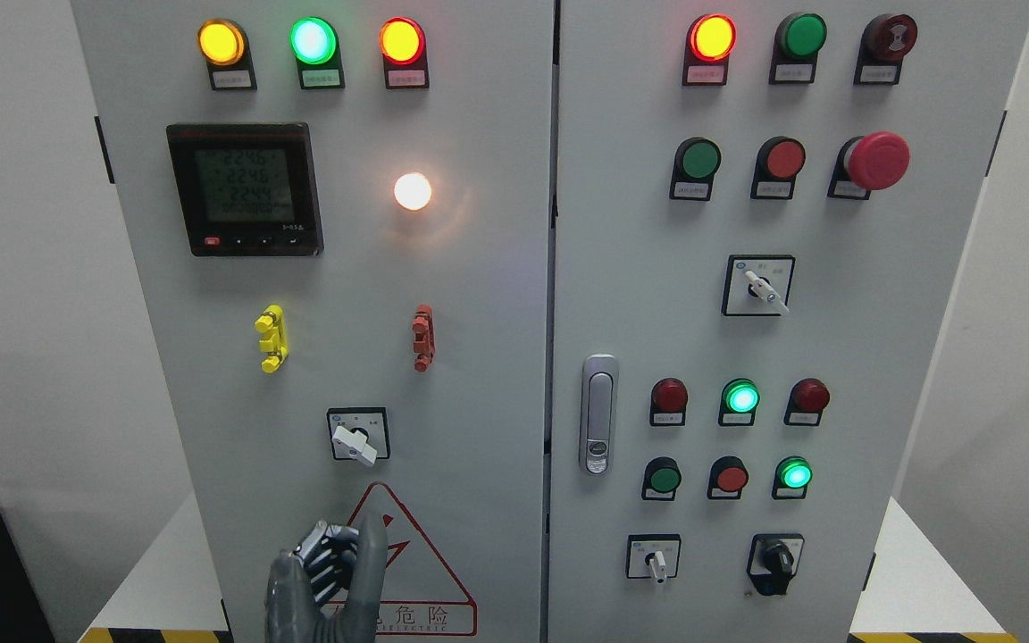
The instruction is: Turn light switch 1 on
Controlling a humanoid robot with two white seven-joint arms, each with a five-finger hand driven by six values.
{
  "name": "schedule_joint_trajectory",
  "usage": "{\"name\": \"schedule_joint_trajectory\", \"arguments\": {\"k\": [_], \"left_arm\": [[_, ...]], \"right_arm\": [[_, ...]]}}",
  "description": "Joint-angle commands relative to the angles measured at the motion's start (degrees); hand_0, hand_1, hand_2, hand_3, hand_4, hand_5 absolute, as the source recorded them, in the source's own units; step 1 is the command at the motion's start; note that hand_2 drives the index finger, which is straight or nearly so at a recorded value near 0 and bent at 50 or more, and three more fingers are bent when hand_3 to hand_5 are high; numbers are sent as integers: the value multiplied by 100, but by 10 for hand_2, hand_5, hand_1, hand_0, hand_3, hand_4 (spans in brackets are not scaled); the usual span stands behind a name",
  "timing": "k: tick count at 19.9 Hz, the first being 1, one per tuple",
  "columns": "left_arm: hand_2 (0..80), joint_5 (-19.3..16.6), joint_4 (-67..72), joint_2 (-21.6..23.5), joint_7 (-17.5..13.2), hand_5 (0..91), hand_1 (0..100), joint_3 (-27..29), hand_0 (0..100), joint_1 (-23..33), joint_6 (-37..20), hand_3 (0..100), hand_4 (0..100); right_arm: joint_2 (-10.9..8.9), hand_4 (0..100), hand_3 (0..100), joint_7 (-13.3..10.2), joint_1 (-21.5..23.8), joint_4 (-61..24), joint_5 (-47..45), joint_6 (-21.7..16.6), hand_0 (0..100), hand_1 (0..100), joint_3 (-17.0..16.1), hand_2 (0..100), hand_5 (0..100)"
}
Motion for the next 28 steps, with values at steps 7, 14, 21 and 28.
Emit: {"name": "schedule_joint_trajectory", "arguments": {"k": [7, 14, 21, 28], "left_arm": [[539, 936, 3213, 695, -571, 724, 304, 922, 268, 2098, -1995, 935, 988], [336, 928, 7511, 643, -1089, 334, 256, 896, 262, 2037, -2982, 678, 719], [32, 858, 10046, 485, -2179, 88, 214, 861, 317, 1537, -2403, 288, 400], [0, 866, 10179, 440, -3102, 0, 130, 870, 326, 1369, -812, 0, 71]], "right_arm": [[2, 0, 0, 4, 0, 0, 0, -2, 0, 0, -7, 0, 0], [2, 0, 0, 4, 0, 0, 0, -2, 0, 0, 2, 0, 0], [2, 0, 0, 4, 0, 0, 0, -2, 0, 0, 2, 0, 0], [-7, 0, 0, 4, 0, 0, 0, -2, 0, 0, 2, 0, 0]]}}
